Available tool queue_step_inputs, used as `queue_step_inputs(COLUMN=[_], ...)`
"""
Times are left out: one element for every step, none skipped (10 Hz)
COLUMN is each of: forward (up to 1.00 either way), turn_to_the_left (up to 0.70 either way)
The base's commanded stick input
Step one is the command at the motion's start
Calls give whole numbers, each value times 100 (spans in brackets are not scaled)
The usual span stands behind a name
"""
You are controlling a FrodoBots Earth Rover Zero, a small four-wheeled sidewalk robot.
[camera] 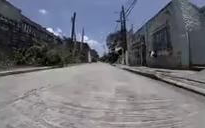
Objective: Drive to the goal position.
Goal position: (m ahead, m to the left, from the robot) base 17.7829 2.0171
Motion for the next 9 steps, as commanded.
queue_step_inputs(forward=[100, 100, 100, 100, 100, 100, 100, 100, 100], turn_to_the_left=[14, 14, 14, 14, 14, 14, 14, 14, 14])
